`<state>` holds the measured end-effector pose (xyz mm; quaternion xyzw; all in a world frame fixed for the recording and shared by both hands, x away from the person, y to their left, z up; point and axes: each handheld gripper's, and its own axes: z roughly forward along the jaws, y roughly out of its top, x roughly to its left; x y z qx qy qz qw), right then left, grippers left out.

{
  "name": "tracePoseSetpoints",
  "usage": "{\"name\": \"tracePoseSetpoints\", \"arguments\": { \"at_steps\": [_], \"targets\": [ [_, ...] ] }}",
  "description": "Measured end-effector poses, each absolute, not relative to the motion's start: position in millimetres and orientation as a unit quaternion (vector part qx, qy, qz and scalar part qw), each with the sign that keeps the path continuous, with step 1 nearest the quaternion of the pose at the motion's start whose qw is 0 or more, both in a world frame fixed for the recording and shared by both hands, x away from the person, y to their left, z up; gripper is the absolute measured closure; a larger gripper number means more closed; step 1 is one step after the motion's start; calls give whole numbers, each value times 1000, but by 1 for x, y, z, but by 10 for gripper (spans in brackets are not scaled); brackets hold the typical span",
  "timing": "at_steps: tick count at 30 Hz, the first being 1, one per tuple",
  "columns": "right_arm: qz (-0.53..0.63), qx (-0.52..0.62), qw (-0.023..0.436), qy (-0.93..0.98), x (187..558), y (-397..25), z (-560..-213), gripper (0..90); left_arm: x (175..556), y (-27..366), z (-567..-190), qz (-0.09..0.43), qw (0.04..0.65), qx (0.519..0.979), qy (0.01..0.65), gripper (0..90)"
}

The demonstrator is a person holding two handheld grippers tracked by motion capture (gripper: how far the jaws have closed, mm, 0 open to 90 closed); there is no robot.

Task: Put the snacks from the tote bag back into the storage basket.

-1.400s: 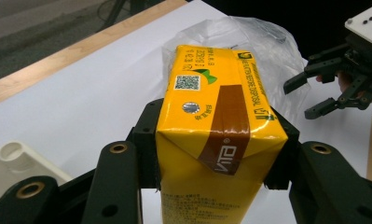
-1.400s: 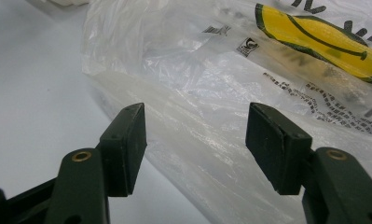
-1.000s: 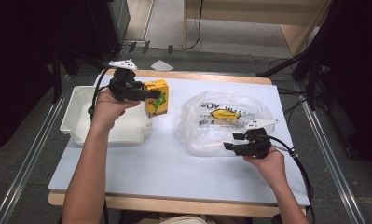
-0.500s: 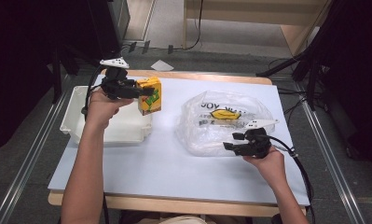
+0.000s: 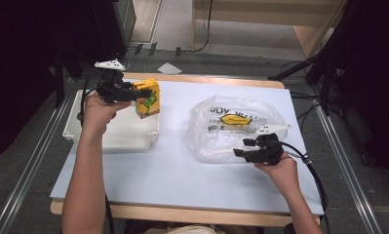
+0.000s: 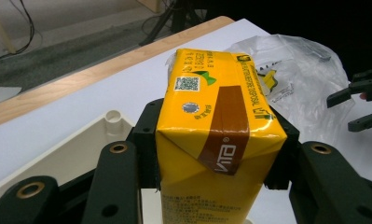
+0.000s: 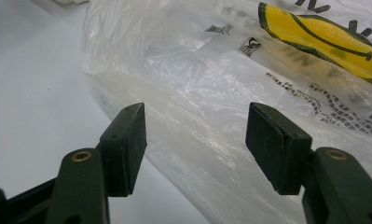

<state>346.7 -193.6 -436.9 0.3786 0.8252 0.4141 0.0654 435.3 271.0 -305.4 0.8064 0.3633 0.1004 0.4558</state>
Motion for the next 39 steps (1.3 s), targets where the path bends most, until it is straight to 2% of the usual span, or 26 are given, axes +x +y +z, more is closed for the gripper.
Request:
{"name": "tracePoseSetpoints", "arguments": {
  "at_steps": [24, 39],
  "targets": [
    [413, 379, 64, 826, 347, -193, -437, 391, 440, 297, -316, 129, 442, 793, 398, 524],
    [411, 376, 64, 828, 347, -192, -437, 391, 451, 307, -335, 133, 434, 780, 431, 524]
  ]
}}
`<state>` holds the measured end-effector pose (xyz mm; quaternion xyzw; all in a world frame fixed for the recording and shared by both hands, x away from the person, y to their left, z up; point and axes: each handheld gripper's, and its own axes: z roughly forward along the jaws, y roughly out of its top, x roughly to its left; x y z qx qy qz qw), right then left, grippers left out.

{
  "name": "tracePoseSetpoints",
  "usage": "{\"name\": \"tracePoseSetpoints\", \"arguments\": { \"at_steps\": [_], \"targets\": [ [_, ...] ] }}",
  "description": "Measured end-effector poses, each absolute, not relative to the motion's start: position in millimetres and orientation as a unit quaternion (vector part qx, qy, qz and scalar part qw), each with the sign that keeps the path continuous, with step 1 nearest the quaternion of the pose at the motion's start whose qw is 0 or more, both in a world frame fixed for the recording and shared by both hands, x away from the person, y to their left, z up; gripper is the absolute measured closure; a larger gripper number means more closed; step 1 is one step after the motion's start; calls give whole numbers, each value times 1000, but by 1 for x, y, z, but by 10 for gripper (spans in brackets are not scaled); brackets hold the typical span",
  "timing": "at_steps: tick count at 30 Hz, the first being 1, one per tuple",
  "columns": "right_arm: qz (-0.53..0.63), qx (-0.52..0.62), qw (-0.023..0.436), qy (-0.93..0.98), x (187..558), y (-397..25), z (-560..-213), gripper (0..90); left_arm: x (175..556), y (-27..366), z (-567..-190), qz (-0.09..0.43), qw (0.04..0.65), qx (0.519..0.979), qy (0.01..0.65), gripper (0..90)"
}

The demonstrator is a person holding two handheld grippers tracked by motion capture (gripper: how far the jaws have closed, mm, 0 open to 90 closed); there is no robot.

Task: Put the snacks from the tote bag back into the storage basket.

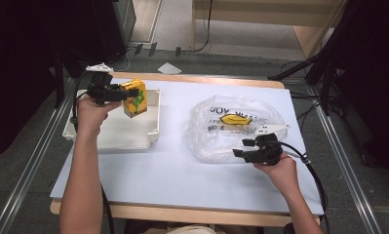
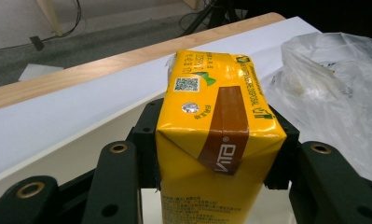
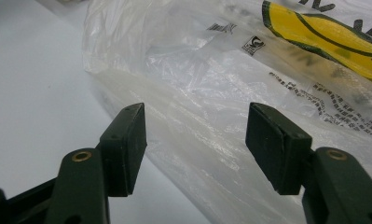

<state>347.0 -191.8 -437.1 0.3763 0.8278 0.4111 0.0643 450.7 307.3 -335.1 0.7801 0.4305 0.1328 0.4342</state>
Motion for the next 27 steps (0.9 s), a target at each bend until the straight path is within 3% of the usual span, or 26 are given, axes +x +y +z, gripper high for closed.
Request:
{"name": "tracePoseSetpoints", "arguments": {
  "at_steps": [27],
  "targets": [
    [409, 375, 65, 829, 346, -192, -437, 391, 471, 291, -373, 136, 401, 790, 444, 524]
  ]
}}
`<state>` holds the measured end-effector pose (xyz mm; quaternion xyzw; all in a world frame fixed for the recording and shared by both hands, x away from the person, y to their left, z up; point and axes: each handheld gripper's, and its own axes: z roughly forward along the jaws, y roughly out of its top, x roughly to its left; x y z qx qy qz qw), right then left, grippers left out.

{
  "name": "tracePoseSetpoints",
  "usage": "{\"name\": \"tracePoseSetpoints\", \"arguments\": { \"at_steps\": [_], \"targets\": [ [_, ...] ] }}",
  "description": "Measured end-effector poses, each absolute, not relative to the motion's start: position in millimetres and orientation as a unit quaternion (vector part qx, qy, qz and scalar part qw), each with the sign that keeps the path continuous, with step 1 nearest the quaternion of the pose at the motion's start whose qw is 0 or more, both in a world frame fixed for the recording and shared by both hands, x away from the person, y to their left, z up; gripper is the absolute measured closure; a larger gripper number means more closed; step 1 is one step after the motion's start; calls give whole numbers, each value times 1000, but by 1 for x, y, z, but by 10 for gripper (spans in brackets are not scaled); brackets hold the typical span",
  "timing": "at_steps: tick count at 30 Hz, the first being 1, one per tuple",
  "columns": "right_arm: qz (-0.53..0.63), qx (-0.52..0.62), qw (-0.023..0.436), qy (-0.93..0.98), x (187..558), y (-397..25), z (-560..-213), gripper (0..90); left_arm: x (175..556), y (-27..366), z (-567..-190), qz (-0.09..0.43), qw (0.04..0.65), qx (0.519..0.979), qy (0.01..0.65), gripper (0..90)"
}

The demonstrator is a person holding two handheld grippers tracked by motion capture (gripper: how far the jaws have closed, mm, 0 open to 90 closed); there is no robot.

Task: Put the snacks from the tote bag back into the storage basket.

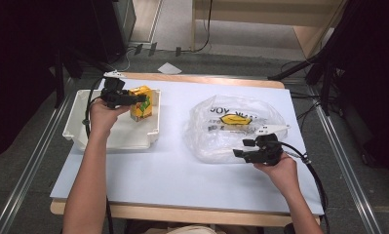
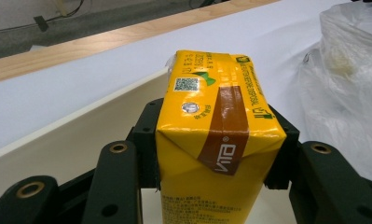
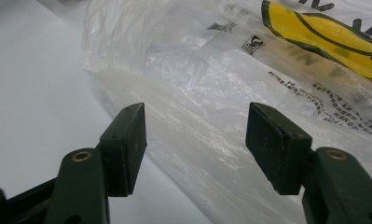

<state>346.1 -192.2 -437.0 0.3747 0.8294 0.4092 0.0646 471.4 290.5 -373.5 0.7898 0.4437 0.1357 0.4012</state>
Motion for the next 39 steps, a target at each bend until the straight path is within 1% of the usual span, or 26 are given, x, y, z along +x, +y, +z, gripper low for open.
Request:
{"name": "tracePoseSetpoints", "arguments": {
  "at_steps": [10, 14, 17, 19, 24, 35, 39],
  "targets": [
    [407, 375, 66, 830, 345, -191, -437, 391, 476, 289, -386, 145, 401, 787, 446, 523],
    [407, 374, 66, 831, 345, -192, -437, 391, 478, 287, -394, 149, 392, 790, 448, 523],
    [407, 375, 65, 830, 345, -192, -437, 391, 478, 288, -396, 147, 401, 788, 444, 522],
    [407, 374, 67, 831, 346, -192, -438, 391, 476, 288, -397, 151, 404, 790, 436, 522],
    [407, 376, 66, 830, 345, -191, -437, 391, 472, 287, -397, 152, 388, 804, 425, 519],
    [407, 374, 66, 831, 345, -192, -437, 390, 468, 290, -397, 139, 378, 807, 431, 510],
    [409, 373, 68, 830, 345, -192, -436, 391, 468, 294, -397, 131, 380, 804, 438, 486]
  ]
}}
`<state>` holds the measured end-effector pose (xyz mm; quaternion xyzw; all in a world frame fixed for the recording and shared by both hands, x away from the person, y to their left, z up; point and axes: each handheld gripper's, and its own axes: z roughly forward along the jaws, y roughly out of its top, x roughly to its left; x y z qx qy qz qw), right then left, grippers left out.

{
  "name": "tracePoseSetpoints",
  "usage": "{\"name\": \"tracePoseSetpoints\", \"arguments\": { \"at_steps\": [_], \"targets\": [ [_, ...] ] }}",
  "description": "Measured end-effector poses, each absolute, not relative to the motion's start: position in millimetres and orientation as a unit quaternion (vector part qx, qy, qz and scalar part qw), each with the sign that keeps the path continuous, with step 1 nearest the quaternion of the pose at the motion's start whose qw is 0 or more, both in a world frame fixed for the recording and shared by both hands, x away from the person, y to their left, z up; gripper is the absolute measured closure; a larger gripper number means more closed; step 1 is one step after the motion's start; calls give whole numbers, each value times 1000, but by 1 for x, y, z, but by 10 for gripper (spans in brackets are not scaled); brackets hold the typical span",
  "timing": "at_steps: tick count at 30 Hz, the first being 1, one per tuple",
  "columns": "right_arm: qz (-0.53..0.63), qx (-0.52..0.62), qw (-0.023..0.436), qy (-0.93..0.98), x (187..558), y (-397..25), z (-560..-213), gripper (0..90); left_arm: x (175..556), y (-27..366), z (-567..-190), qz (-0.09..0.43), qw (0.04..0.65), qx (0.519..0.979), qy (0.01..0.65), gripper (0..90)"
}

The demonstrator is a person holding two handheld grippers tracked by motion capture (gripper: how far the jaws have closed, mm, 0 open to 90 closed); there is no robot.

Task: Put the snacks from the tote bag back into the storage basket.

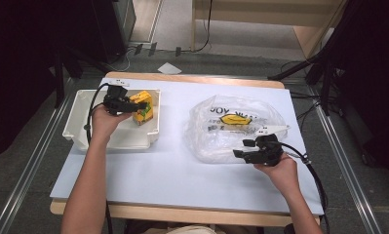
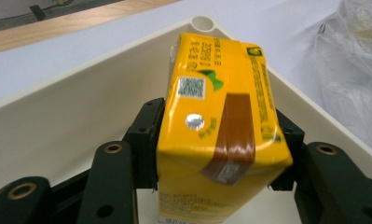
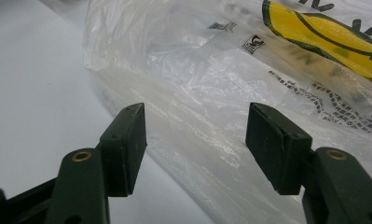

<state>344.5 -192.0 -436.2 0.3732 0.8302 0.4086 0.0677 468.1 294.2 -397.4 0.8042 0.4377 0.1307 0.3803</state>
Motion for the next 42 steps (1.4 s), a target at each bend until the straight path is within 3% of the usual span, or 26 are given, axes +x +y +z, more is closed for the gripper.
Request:
{"name": "tracePoseSetpoints", "arguments": {
  "at_steps": [13, 36, 42],
  "targets": [
    [408, 374, 66, 830, 344, -192, -436, 390, 464, 289, -392, 129, 369, 817, 425, 443],
    [409, 372, 69, 830, 345, -192, -435, 390, 437, 303, -363, 124, 386, 797, 448, 445],
    [410, 372, 70, 830, 345, -192, -434, 390, 428, 313, -359, 117, 414, 783, 451, 526]
  ]
}}
